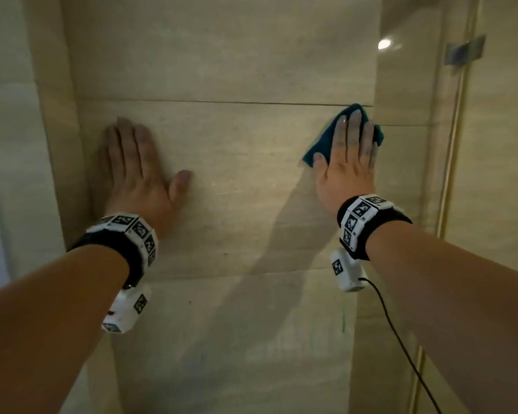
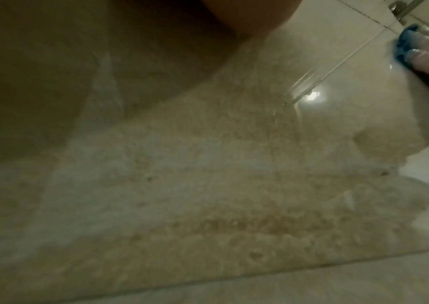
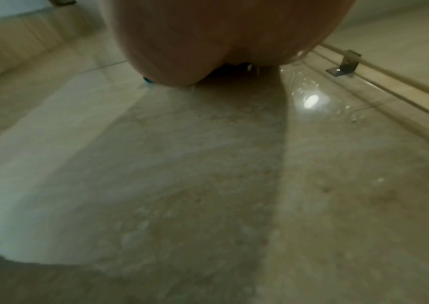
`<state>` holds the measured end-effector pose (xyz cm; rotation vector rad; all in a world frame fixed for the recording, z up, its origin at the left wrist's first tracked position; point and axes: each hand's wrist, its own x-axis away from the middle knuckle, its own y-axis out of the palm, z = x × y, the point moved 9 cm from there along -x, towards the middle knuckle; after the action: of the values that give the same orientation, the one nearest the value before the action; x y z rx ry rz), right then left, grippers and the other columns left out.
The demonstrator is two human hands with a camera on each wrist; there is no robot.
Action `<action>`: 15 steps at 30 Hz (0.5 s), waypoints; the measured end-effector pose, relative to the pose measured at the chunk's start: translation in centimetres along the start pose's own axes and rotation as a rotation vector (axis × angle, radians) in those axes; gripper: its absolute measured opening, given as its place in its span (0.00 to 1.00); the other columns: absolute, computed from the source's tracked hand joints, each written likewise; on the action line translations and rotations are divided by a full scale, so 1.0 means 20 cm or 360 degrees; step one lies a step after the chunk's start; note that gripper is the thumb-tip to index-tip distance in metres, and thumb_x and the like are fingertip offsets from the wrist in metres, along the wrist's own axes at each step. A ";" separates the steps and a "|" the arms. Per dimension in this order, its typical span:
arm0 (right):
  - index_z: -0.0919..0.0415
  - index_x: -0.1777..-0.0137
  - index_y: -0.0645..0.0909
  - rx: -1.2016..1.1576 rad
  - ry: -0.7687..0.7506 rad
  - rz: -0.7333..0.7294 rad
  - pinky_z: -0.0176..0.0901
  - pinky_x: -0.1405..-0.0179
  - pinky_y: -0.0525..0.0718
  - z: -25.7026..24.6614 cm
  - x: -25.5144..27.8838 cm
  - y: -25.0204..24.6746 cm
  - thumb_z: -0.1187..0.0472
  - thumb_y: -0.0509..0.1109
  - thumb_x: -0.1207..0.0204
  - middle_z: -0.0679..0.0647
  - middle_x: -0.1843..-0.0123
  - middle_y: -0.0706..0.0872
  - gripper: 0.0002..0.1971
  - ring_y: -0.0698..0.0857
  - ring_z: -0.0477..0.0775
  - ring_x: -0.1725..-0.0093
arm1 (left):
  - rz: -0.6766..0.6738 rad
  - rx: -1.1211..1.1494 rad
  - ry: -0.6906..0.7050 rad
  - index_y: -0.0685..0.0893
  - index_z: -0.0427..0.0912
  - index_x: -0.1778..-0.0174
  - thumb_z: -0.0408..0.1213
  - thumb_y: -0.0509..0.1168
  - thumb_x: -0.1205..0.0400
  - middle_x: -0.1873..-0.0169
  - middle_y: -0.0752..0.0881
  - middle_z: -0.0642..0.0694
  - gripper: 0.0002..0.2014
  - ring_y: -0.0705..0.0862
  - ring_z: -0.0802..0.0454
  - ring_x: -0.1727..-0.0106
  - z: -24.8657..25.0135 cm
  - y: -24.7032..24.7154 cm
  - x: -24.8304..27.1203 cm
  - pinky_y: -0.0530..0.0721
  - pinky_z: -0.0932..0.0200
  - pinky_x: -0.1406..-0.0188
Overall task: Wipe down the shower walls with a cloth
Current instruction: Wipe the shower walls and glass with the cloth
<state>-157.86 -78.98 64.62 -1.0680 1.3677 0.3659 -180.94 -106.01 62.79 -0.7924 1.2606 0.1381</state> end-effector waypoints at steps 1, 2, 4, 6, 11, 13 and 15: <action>0.61 0.09 0.38 -0.0011 0.0043 0.0035 0.64 0.11 0.39 -0.01 0.00 0.00 0.43 0.45 0.12 0.60 0.08 0.37 0.38 0.38 0.66 0.09 | 0.0027 -0.0011 0.0003 0.35 0.37 0.09 0.68 0.43 0.11 0.10 0.34 0.34 0.47 0.32 0.36 0.09 0.01 0.01 0.00 0.36 0.34 0.10; 0.62 0.09 0.39 -0.0026 0.0095 0.0065 0.65 0.11 0.40 -0.03 0.01 0.00 0.43 0.45 0.12 0.61 0.08 0.38 0.38 0.39 0.68 0.10 | 0.0043 -0.0020 0.0007 0.36 0.36 0.09 0.68 0.43 0.11 0.10 0.35 0.33 0.46 0.34 0.35 0.09 0.01 0.02 0.00 0.37 0.34 0.10; 0.64 0.09 0.40 -0.0052 0.0154 0.0098 0.68 0.11 0.41 -0.10 0.01 0.00 0.42 0.45 0.12 0.64 0.08 0.39 0.39 0.40 0.70 0.10 | 0.0082 -0.0041 0.0008 0.37 0.35 0.09 0.67 0.44 0.11 0.10 0.37 0.31 0.46 0.36 0.34 0.09 0.01 0.01 0.00 0.38 0.33 0.10; 0.64 0.09 0.41 -0.0051 0.0087 0.0089 0.69 0.12 0.42 -0.23 0.01 0.01 0.42 0.46 0.12 0.64 0.08 0.40 0.39 0.40 0.70 0.10 | 0.0111 -0.0059 0.0013 0.39 0.33 0.09 0.67 0.44 0.11 0.10 0.38 0.31 0.46 0.37 0.33 0.09 0.00 0.01 0.00 0.39 0.33 0.10; 0.62 0.08 0.42 0.0006 -0.0355 0.0030 0.68 0.12 0.44 -0.71 0.15 0.07 0.42 0.50 0.12 0.61 0.07 0.41 0.40 0.40 0.68 0.09 | 0.0099 -0.0060 0.0042 0.39 0.33 0.09 0.67 0.43 0.10 0.10 0.38 0.31 0.46 0.37 0.34 0.09 -0.01 0.00 0.00 0.37 0.36 0.10; 0.61 0.08 0.45 -0.0011 -0.0517 -0.0002 0.68 0.12 0.45 -0.85 0.30 0.14 0.42 0.52 0.12 0.59 0.07 0.44 0.39 0.42 0.67 0.09 | 0.0077 -0.0041 0.0080 0.39 0.33 0.09 0.65 0.44 0.09 0.10 0.38 0.31 0.45 0.37 0.33 0.09 -0.01 0.00 0.01 0.36 0.37 0.10; 0.60 0.08 0.47 -0.0044 -0.0659 -0.0056 0.67 0.12 0.46 -0.96 0.46 0.21 0.43 0.54 0.12 0.57 0.07 0.45 0.39 0.43 0.65 0.09 | 0.0064 -0.0050 0.0115 0.38 0.33 0.09 0.61 0.46 0.08 0.10 0.38 0.31 0.42 0.37 0.33 0.09 -0.01 0.00 0.02 0.35 0.38 0.10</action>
<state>-170.54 -95.16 57.47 -0.9724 0.9757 0.5480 -181.00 -106.29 62.50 -0.8054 1.3459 0.1635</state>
